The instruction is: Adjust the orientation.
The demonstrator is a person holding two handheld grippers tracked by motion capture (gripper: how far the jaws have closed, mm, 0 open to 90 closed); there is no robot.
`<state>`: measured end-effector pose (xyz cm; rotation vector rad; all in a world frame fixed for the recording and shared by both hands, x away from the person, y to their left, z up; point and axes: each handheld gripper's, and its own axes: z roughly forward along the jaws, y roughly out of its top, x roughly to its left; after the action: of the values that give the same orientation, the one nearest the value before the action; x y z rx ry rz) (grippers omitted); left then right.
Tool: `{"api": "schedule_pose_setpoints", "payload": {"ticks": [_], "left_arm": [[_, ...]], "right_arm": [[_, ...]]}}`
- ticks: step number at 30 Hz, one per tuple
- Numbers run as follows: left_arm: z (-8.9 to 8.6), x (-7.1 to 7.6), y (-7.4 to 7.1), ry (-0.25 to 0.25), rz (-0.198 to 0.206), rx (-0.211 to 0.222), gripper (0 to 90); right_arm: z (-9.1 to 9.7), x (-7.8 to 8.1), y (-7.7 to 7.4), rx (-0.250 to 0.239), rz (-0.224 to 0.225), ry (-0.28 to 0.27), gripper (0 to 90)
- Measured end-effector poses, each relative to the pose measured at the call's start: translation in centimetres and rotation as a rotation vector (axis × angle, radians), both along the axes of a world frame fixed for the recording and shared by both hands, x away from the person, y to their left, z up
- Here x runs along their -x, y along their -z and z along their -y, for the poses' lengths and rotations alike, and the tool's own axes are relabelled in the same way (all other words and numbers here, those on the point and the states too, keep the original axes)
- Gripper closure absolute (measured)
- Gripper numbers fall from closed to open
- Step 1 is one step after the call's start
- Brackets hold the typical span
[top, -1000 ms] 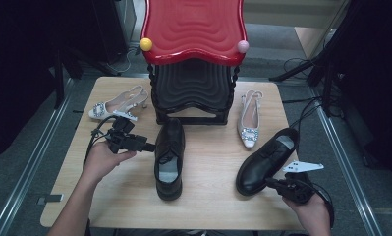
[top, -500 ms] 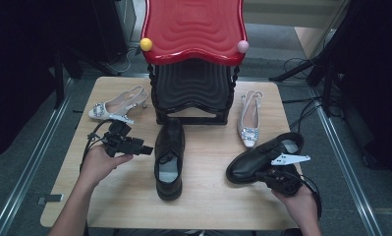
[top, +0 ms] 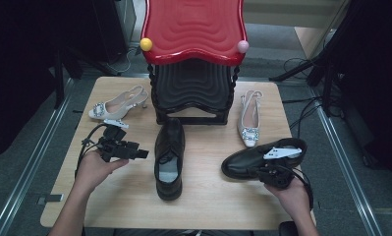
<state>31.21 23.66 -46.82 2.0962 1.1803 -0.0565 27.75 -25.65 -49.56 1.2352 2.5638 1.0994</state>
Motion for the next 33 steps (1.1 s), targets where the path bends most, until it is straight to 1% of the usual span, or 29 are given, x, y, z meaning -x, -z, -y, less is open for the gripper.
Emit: {"api": "schedule_pose_setpoints", "payload": {"ticks": [7,8,10,12,20,22,23,24,25,26,29,32,33], "left_arm": [[-0.2,0.2,0.0,-0.011,0.002,-0.001,37.1],[-0.2,0.2,0.0,-0.009,0.003,-0.001,37.1],[-0.1,0.2,0.0,-0.006,0.008,-0.002,37.0],[0.0,0.2,0.1,-0.003,0.004,-0.001,37.0],[0.3,-0.1,0.1,0.005,0.007,0.004,37.1],[0.3,-0.2,0.1,0.008,0.006,0.002,37.1],[0.5,-0.3,0.1,0.015,0.007,0.002,37.1],[0.5,-0.3,0.1,0.021,0.008,0.001,37.1],[0.5,-0.3,0.1,0.021,0.008,0.001,37.1],[0.6,-0.4,0.0,0.021,0.011,0.002,37.1],[0.7,-0.6,0.0,0.023,0.013,0.002,37.1],[0.8,-0.8,-0.1,0.028,0.009,0.012,37.1],[0.9,-0.9,-0.1,0.031,0.008,0.008,37.1]], "right_arm": [[-1.0,-0.7,0.0,0.001,0.006,-0.019,90.0],[-1.4,-1.0,0.1,0.0,0.011,-0.028,90.0],[-1.8,-1.2,0.1,-0.005,0.008,-0.029,90.0],[-2.0,-1.3,0.1,-0.005,0.008,-0.029,90.0],[-3.8,-2.4,0.1,0.0,0.007,-0.028,90.0],[-4.0,-2.5,0.1,-0.003,0.005,-0.028,90.0],[-4.4,-2.9,0.2,-0.018,-0.006,-0.031,90.0],[-4.6,-3.0,0.2,-0.019,-0.007,-0.034,90.0],[-4.6,-3.0,0.2,-0.019,-0.007,-0.034,90.0],[-5.1,-3.1,0.2,-0.013,-0.006,-0.036,90.0],[-5.6,-3.2,0.2,-0.005,-0.001,-0.033,90.0],[-5.5,-3.1,0.1,-0.005,0.002,-0.025,89.7],[-5.4,-3.0,0.0,-0.014,-0.001,-0.023,89.0]]}}
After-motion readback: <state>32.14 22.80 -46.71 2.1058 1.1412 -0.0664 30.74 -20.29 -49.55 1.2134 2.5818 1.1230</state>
